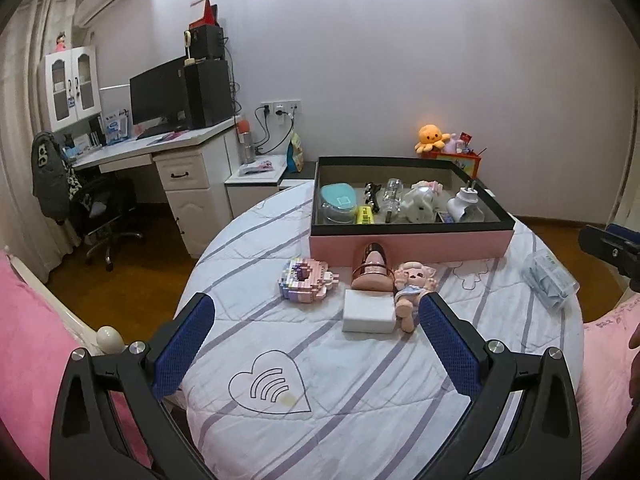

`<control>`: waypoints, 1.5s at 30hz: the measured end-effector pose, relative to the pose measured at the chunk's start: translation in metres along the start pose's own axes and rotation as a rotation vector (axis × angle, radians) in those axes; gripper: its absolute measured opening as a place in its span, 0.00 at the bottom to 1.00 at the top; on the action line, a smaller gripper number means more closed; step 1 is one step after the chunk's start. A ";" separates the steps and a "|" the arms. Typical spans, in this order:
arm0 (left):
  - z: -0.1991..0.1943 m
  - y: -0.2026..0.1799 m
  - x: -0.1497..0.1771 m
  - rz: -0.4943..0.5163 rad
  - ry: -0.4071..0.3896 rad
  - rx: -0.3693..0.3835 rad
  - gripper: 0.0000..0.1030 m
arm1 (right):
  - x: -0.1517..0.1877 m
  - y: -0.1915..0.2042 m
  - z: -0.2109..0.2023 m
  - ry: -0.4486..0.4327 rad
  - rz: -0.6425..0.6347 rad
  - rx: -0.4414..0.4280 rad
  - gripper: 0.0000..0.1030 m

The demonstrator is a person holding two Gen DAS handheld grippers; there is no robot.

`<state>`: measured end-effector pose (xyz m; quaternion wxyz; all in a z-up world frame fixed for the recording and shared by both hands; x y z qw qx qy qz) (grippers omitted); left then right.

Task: Organize rigid objects
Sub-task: 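Withdraw both open tools from the pink box, then grasp the white power bank with the left tool while the right tool grasps the clear plastic box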

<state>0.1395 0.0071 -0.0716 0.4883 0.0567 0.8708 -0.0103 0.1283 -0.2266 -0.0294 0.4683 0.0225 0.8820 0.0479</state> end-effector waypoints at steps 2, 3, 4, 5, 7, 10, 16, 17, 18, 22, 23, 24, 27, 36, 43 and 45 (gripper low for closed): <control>0.000 -0.002 -0.001 0.001 -0.003 0.007 1.00 | 0.000 0.000 0.000 0.003 0.001 0.001 1.00; 0.001 -0.002 -0.001 0.001 -0.004 0.009 1.00 | 0.000 -0.001 0.000 0.003 0.000 0.004 1.00; 0.000 -0.003 -0.002 0.001 -0.006 0.012 1.00 | 0.000 -0.001 0.000 0.003 -0.001 0.006 1.00; 0.000 -0.004 -0.002 0.001 -0.009 0.014 1.00 | 0.001 -0.002 0.000 0.004 -0.001 0.010 1.00; 0.001 -0.005 -0.003 0.002 -0.013 0.016 1.00 | 0.002 -0.006 0.000 0.005 -0.001 0.020 1.00; 0.006 -0.008 -0.003 0.007 -0.014 0.013 1.00 | 0.003 -0.012 0.003 0.014 0.008 0.033 1.00; 0.035 -0.018 0.014 0.032 0.041 0.018 1.00 | 0.013 -0.029 0.020 0.061 0.004 0.077 1.00; 0.043 -0.021 0.020 0.043 0.068 0.019 1.00 | 0.017 -0.034 0.026 0.083 0.008 0.084 1.00; 0.050 -0.023 0.026 0.052 0.090 0.022 1.00 | 0.019 -0.037 0.029 0.093 0.012 0.086 1.00; 0.068 -0.029 0.040 0.086 0.144 0.026 1.00 | 0.033 -0.050 0.046 0.143 0.021 0.104 1.00; 0.075 -0.030 0.043 0.091 0.159 0.022 1.00 | 0.034 -0.053 0.049 0.153 0.020 0.108 1.00; 0.082 -0.031 0.044 0.093 0.174 0.018 1.00 | 0.038 -0.055 0.054 0.168 0.019 0.114 1.00; 0.095 -0.030 0.044 0.105 0.197 0.005 1.00 | 0.048 -0.063 0.070 0.214 0.024 0.126 1.00; 0.121 -0.034 0.043 0.115 0.265 0.015 0.97 | 0.061 -0.072 0.101 0.276 0.030 0.126 1.00; 0.130 -0.042 0.047 0.103 0.313 0.112 0.71 | 0.064 -0.069 0.119 0.307 0.001 0.124 0.65; 0.130 -0.044 0.047 0.099 0.313 0.129 0.62 | 0.064 -0.067 0.120 0.305 -0.008 0.120 0.64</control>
Point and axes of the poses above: each gripper's, at about its wrist camera, not at the fingertips, and z roughly the way its jaws point, y to its left, x to its underside, the point moved 7 cm from there along z, roughly the way its jaws point, and after that the axes turned 2 degrees about -y, right-handed, at the moved point
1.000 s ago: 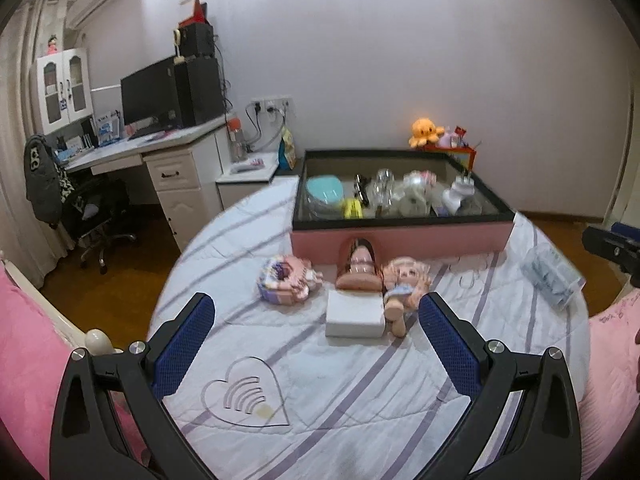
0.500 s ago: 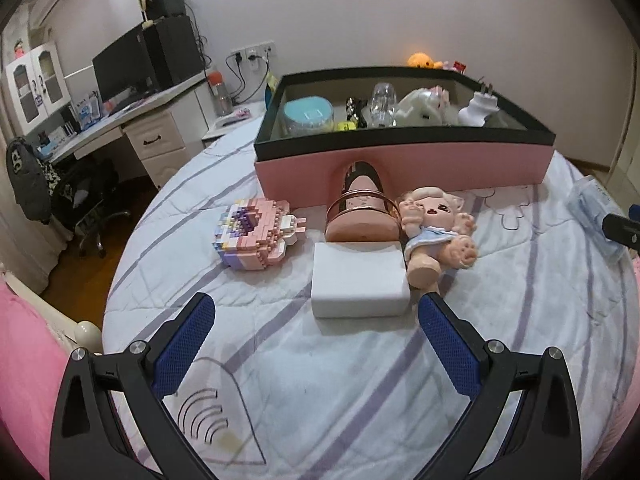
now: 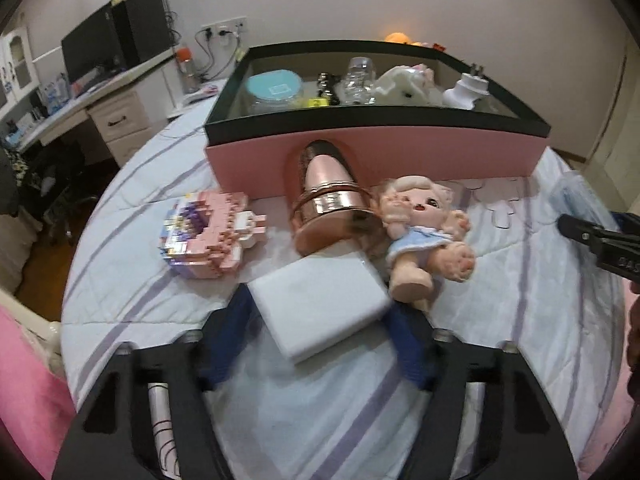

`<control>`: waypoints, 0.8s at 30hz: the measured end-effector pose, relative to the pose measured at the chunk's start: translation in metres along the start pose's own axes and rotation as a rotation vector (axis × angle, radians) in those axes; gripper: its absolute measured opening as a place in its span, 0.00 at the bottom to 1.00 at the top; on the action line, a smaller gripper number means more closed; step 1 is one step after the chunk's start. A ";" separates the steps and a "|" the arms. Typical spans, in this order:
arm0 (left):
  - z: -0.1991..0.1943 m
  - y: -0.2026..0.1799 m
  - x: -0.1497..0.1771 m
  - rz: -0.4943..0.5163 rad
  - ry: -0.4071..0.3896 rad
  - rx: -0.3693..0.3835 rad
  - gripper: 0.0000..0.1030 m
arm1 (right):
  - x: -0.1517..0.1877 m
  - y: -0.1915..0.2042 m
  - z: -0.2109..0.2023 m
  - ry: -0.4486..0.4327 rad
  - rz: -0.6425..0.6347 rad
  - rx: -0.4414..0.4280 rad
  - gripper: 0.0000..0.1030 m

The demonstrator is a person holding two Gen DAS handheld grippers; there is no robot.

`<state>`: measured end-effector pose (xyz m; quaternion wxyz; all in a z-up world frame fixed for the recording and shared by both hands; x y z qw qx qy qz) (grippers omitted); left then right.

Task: Organize rigid objects
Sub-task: 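Grasp the white power bank with the left tool while the right tool grasps the clear plastic box, then carry power bank and plastic box into the pink box and open both tools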

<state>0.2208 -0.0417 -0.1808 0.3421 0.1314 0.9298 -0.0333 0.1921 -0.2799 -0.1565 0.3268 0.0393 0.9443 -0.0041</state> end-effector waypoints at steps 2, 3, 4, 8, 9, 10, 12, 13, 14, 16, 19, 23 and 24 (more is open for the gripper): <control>-0.001 0.000 -0.001 -0.009 -0.002 0.021 0.62 | 0.000 0.002 0.001 -0.001 -0.011 -0.007 0.63; -0.002 0.002 -0.001 -0.022 -0.005 0.037 0.62 | 0.000 0.003 0.001 0.000 -0.012 -0.013 0.63; -0.003 0.003 -0.001 -0.029 -0.007 0.046 0.62 | 0.000 0.004 0.000 -0.002 -0.011 -0.022 0.63; -0.012 0.007 0.003 -0.047 -0.023 0.059 0.61 | -0.001 0.007 -0.007 -0.012 -0.004 -0.051 0.63; -0.016 0.008 0.005 -0.048 -0.027 0.056 0.61 | 0.000 0.008 -0.009 -0.012 -0.002 -0.059 0.63; -0.020 0.010 0.008 -0.048 -0.032 0.052 0.61 | 0.000 0.009 -0.010 -0.012 0.000 -0.068 0.63; -0.027 0.013 0.011 -0.046 -0.041 0.041 0.61 | -0.001 0.012 -0.015 -0.015 0.005 -0.088 0.63; -0.030 0.016 0.013 -0.047 -0.044 0.038 0.61 | -0.002 0.015 -0.018 -0.018 0.009 -0.104 0.63; -0.034 0.018 0.014 -0.050 -0.050 0.033 0.61 | -0.002 0.017 -0.021 -0.021 0.011 -0.115 0.63; -0.046 0.024 0.015 -0.053 -0.068 0.024 0.61 | -0.005 0.020 -0.028 -0.033 0.006 -0.129 0.63; -0.060 0.029 0.011 -0.054 -0.096 0.012 0.61 | -0.011 0.031 -0.041 -0.057 -0.004 -0.159 0.63; -0.080 0.032 -0.011 -0.045 -0.152 0.016 0.61 | -0.029 0.046 -0.058 -0.096 -0.022 -0.212 0.63; -0.085 0.032 -0.020 -0.038 -0.172 0.018 0.62 | -0.034 0.050 -0.061 -0.105 -0.030 -0.223 0.63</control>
Point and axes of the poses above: each gripper's, at about its wrist camera, not at the fingertips, and z roughly the way its jaws point, y to its left, x to its underside, the point moved 7 cm from there along z, roughly the way its jaws point, and after that the axes turned 2 degrees about -y, right-handed, at the moved point
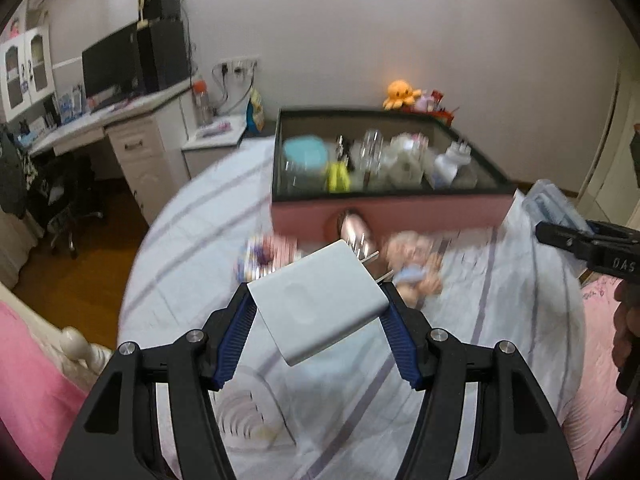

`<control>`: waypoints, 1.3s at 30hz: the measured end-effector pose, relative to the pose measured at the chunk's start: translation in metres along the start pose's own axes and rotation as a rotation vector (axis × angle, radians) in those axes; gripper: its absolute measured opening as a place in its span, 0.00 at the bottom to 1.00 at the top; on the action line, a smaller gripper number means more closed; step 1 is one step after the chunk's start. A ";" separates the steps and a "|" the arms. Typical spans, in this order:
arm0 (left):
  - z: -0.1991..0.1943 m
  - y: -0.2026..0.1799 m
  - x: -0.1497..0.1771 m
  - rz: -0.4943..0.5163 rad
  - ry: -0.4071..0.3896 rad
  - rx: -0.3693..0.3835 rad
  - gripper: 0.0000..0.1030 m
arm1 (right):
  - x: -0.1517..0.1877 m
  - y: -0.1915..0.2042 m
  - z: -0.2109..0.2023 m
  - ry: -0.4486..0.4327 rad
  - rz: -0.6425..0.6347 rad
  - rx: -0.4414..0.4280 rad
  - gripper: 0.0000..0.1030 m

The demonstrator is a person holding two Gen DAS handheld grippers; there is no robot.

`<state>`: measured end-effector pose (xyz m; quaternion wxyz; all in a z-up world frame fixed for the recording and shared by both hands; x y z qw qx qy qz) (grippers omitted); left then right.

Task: Organize rigid objects
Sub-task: 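Carry power bank and plastic box into the pink box and open both tools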

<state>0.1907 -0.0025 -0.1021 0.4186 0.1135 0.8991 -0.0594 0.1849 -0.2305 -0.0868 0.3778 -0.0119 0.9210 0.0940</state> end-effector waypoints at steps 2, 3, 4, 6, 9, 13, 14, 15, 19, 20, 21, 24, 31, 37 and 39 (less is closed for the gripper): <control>-0.001 -0.003 -0.018 0.023 -0.031 -0.002 0.62 | -0.015 0.009 -0.001 -0.018 -0.021 -0.012 0.63; -0.001 -0.005 -0.031 0.041 -0.053 -0.005 0.62 | -0.023 0.014 0.000 -0.028 -0.035 -0.013 0.63; 0.000 -0.007 -0.043 0.054 -0.071 -0.008 0.62 | -0.035 0.018 0.001 -0.040 -0.049 -0.016 0.63; 0.003 -0.010 -0.064 0.066 -0.101 -0.011 0.62 | -0.055 0.022 0.007 -0.058 -0.062 -0.018 0.63; 0.020 -0.011 -0.108 0.062 -0.149 -0.014 0.62 | -0.088 0.023 0.023 -0.075 -0.061 -0.023 0.63; 0.054 -0.012 -0.153 0.043 -0.169 -0.009 0.62 | -0.125 0.023 0.051 -0.078 -0.060 -0.017 0.63; 0.062 -0.012 -0.161 0.042 -0.171 -0.011 0.62 | -0.135 0.021 0.062 -0.075 -0.056 -0.012 0.63; 0.071 -0.012 -0.168 0.041 -0.171 -0.012 0.62 | -0.140 0.021 0.068 -0.073 -0.054 -0.011 0.63; 0.118 -0.014 -0.189 0.027 -0.126 -0.003 0.62 | -0.161 0.015 0.102 -0.046 -0.047 0.002 0.63; 0.132 -0.015 -0.191 0.023 -0.109 0.002 0.62 | -0.166 0.014 0.114 -0.033 -0.042 0.003 0.63; 0.144 -0.016 -0.193 0.018 -0.093 0.003 0.62 | -0.169 0.013 0.123 -0.022 -0.038 0.005 0.63; 0.175 -0.014 -0.192 -0.008 -0.037 0.011 0.62 | -0.175 0.006 0.150 0.016 -0.024 0.020 0.63; 0.218 -0.010 -0.182 -0.041 0.078 0.034 0.62 | -0.173 -0.006 0.189 0.099 -0.003 0.034 0.64; 0.214 -0.007 -0.178 -0.039 0.088 0.017 0.64 | -0.167 -0.005 0.190 0.121 -0.013 0.035 0.72; 0.201 -0.004 -0.181 -0.037 0.061 0.004 0.72 | -0.169 -0.007 0.185 0.104 0.000 0.042 0.80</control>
Point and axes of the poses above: each gripper's, at about its wrist camera, not at the fingertips, and z roughly the way its jaws point, y to its left, x to its underside, the point moved 7 cm from there along z, roughly the way its jaws point, and after that the axes turned 2 degrees about -y, right-handed, at the moved point
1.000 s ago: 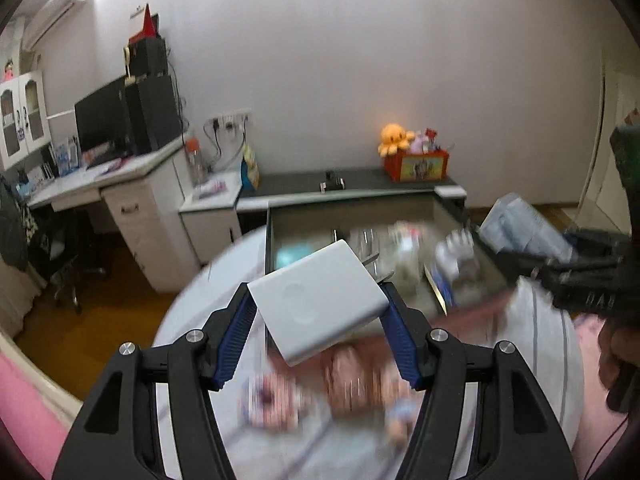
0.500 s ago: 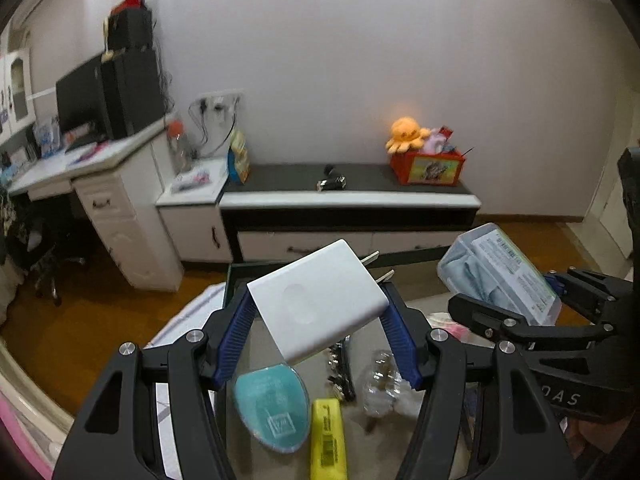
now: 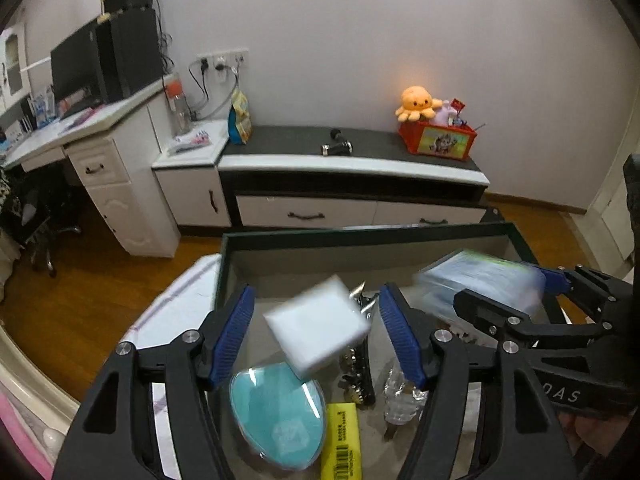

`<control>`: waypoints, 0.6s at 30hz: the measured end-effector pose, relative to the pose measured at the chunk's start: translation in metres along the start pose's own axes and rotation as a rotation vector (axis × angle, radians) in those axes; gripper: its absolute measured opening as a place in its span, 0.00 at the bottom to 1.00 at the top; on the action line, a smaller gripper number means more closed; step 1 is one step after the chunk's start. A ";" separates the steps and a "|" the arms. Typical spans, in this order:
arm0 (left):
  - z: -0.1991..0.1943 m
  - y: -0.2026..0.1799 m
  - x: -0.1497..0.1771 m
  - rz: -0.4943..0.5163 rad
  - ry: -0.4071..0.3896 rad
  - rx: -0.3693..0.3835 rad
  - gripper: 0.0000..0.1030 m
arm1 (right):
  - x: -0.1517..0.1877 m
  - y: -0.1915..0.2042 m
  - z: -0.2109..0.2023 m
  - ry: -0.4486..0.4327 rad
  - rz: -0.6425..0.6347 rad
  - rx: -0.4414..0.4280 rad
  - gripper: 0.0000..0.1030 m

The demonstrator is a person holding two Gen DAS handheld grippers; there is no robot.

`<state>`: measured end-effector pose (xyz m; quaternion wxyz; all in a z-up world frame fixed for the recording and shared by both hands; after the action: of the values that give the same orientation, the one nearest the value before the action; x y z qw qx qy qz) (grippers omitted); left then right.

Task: Organize rigid objects
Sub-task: 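Carry power bank and plastic box into the pink box and open both tools, then withdraw both open tools from the pink box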

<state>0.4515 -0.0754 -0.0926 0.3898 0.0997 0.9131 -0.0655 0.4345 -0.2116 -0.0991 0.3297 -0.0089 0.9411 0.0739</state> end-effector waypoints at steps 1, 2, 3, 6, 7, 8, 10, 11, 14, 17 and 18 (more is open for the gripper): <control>-0.003 0.002 -0.001 -0.003 -0.008 -0.002 0.77 | 0.000 -0.002 -0.004 -0.010 0.014 -0.008 0.83; -0.011 0.005 -0.003 -0.009 -0.026 -0.002 0.91 | 0.000 -0.003 -0.007 -0.011 0.026 -0.014 0.86; -0.019 0.007 -0.004 -0.012 -0.047 -0.002 0.98 | 0.000 -0.003 -0.009 -0.012 0.031 -0.014 0.96; -0.049 0.011 -0.006 -0.011 -0.104 -0.016 0.99 | 0.001 -0.007 -0.021 -0.034 0.045 -0.003 1.00; -0.055 0.012 -0.006 -0.012 -0.110 -0.014 0.99 | 0.002 -0.006 -0.025 -0.040 0.051 -0.009 1.00; -0.065 0.012 -0.006 -0.014 -0.124 -0.013 1.00 | 0.003 -0.006 -0.032 -0.052 0.057 -0.007 1.00; -0.083 0.013 -0.006 -0.016 -0.150 -0.020 1.00 | 0.005 -0.004 -0.043 -0.071 0.062 -0.008 1.00; -0.094 0.013 -0.006 -0.017 -0.165 -0.021 1.00 | 0.006 -0.002 -0.048 -0.079 0.066 -0.008 1.00; -0.126 0.014 -0.001 -0.020 -0.206 -0.022 1.00 | 0.012 0.002 -0.071 -0.120 0.080 -0.004 1.00; -0.157 0.015 0.008 -0.019 -0.244 -0.038 1.00 | 0.023 0.010 -0.099 -0.162 0.088 -0.008 1.00; -0.168 0.016 0.012 -0.019 -0.255 -0.042 1.00 | 0.028 0.013 -0.108 -0.177 0.082 -0.005 1.00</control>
<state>0.3302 -0.0250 0.0135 0.5041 0.0735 0.8583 -0.0622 0.3450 -0.2132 -0.0308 0.4080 0.0355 0.9078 0.0901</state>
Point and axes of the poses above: each gripper's, at about its wrist camera, not at the fingertips, and z roughly the way its jaws point, y to its left, x to its underside, the point moved 7 cm from there along z, roughly the way its jaws point, and after that the axes turned 2 degrees about -y, right-handed, at the moved point
